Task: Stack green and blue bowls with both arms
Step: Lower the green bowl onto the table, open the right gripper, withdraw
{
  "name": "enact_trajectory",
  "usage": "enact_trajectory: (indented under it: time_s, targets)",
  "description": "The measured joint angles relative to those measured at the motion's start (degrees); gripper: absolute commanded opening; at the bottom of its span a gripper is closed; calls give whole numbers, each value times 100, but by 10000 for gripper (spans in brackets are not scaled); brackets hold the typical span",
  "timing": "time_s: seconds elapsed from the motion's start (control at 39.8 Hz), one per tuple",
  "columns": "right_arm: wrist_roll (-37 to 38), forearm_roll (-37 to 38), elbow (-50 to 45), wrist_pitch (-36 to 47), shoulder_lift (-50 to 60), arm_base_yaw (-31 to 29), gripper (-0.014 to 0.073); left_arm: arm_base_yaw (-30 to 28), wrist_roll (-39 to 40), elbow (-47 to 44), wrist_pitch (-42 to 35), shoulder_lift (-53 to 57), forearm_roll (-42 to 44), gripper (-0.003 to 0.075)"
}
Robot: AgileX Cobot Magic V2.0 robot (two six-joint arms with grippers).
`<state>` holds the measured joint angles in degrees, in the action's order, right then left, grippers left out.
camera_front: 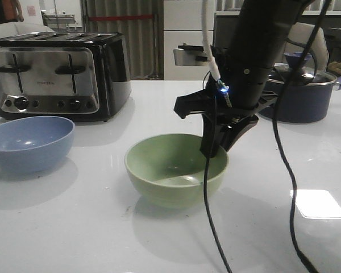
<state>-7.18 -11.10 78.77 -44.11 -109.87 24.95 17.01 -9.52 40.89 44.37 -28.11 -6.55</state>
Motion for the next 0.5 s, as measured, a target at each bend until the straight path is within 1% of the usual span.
enact_trajectory:
  time_s: [0.08, 0.15, 0.33, 0.4, 0.5]
  targets:
    - [0, 0, 0, 0, 0, 0, 379, 0, 0, 0, 0, 0, 0, 602]
    - [0, 0, 0, 11, 0, 0, 431, 0, 0, 0, 0, 0, 0, 602]
    - [0, 0, 0, 11, 172, 0, 431, 0, 0, 0, 0, 0, 0, 602]
    - [0, 0, -25, 57, 453, 0, 431, 0, 0, 0, 0, 0, 0, 602]
    - [0, 0, -326, 338, 1070, 0, 431, 0, 0, 0, 0, 0, 0, 602]
